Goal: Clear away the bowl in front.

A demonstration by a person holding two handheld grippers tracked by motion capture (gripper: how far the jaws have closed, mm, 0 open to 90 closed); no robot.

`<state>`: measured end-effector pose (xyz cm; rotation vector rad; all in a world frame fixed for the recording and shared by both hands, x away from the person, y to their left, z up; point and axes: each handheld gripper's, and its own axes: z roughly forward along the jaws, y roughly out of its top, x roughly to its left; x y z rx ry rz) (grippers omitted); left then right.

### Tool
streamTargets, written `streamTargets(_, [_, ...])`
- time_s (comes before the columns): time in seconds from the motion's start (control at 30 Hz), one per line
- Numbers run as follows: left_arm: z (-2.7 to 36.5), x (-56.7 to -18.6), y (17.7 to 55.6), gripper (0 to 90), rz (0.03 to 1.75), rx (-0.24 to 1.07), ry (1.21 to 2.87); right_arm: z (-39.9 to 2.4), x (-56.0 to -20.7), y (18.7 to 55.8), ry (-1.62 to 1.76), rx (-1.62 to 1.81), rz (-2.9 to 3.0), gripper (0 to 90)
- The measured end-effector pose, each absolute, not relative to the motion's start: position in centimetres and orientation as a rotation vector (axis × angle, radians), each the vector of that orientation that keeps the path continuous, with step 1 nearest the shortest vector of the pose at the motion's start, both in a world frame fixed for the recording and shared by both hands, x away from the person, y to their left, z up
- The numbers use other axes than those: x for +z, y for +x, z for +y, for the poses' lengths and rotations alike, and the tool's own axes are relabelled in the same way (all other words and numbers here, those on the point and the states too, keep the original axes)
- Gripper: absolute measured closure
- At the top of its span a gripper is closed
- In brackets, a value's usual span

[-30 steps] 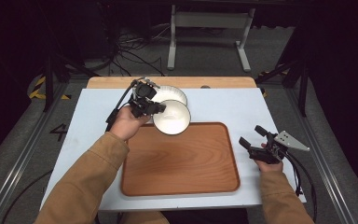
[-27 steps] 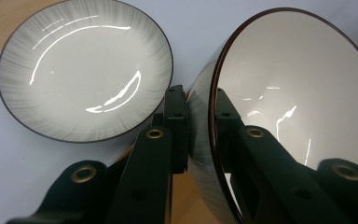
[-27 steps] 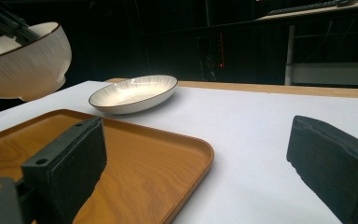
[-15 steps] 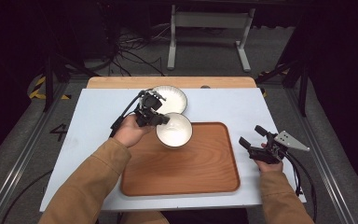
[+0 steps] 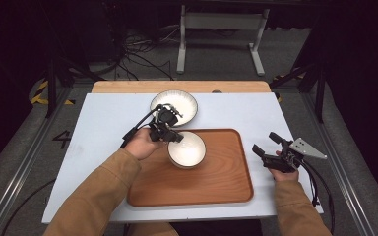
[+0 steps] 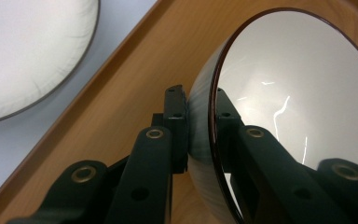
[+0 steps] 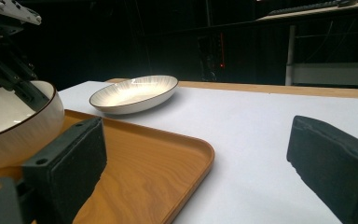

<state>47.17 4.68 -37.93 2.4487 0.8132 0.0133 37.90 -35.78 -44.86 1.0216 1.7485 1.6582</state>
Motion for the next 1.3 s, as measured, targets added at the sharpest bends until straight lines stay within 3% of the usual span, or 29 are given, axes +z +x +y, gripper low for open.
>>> streamTargets(0.47, [4.0,-39.2,46.7,81.4,0.784,-0.066,2.486,-35.8,-44.9,37.9,1.023,1.656,1.748,5.0])
streamTargets(1.03, [4.0,-39.6,46.9,80.1,0.748,-0.074,2.502,-35.8,-44.9,37.9,1.022,1.657,1.750,5.0])
streamTargets(1.3, [3.9,-39.8,47.1,73.4,0.748,-0.040,2.515,-35.8,-44.9,38.0,1.024,1.658,1.751,5.0])
